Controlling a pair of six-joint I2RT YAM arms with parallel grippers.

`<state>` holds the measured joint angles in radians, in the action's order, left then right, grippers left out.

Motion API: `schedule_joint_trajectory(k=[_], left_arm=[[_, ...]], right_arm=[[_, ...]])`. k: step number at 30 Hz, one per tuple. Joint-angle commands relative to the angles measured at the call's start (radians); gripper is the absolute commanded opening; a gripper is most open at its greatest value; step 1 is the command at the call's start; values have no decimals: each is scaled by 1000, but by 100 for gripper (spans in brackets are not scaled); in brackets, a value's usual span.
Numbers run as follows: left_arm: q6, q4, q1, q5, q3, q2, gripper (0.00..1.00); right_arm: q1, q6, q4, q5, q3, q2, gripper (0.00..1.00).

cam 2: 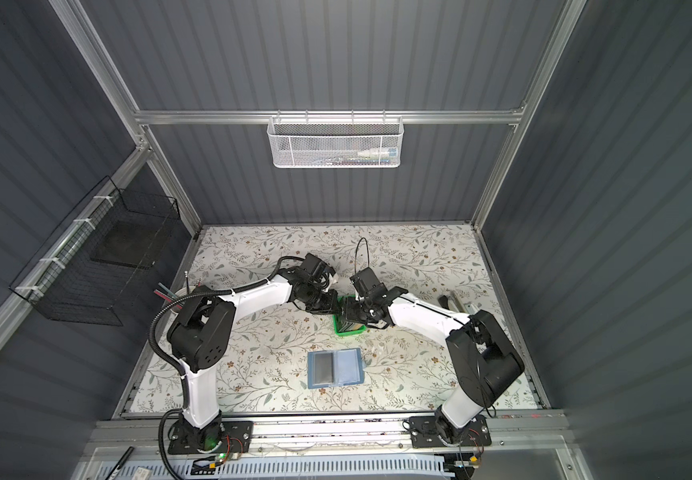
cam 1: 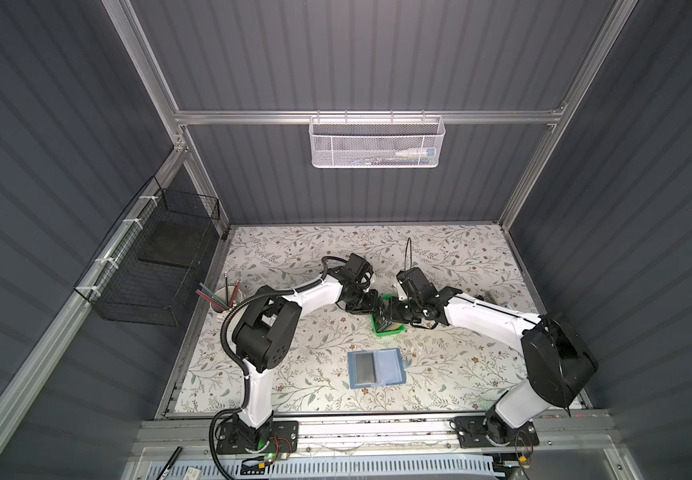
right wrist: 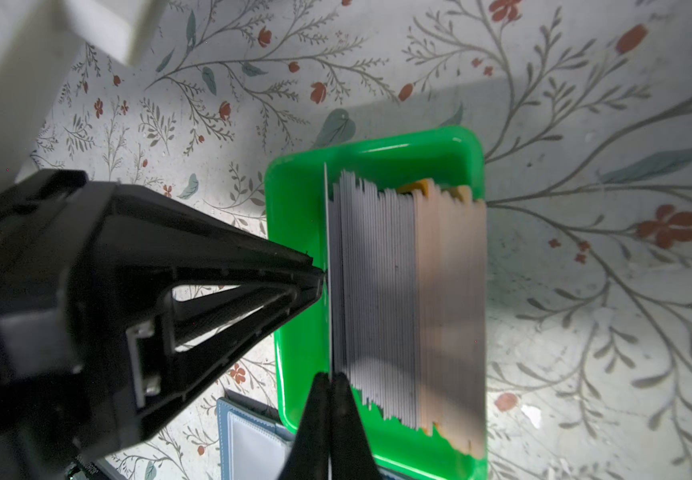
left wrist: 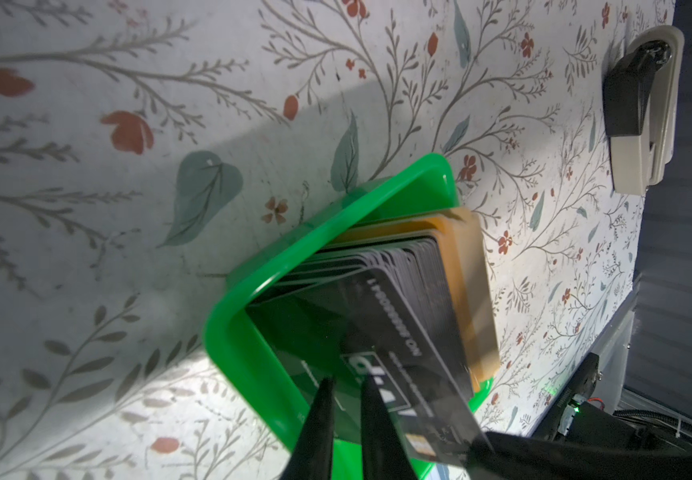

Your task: Put the credit cards into the card holder

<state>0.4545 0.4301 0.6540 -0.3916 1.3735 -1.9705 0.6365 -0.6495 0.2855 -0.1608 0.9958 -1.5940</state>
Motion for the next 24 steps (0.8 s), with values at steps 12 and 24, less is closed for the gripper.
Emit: schedule_joint_trajectory(k=[12,24], left_arm=[[-13,14,7,30,-18,122,21],[-34,-7,7,32,-30,194,21]], right_arm=[[0,-16,-1,17,-50,136,0],[-1,-39,-2,18,-134,273,0]])
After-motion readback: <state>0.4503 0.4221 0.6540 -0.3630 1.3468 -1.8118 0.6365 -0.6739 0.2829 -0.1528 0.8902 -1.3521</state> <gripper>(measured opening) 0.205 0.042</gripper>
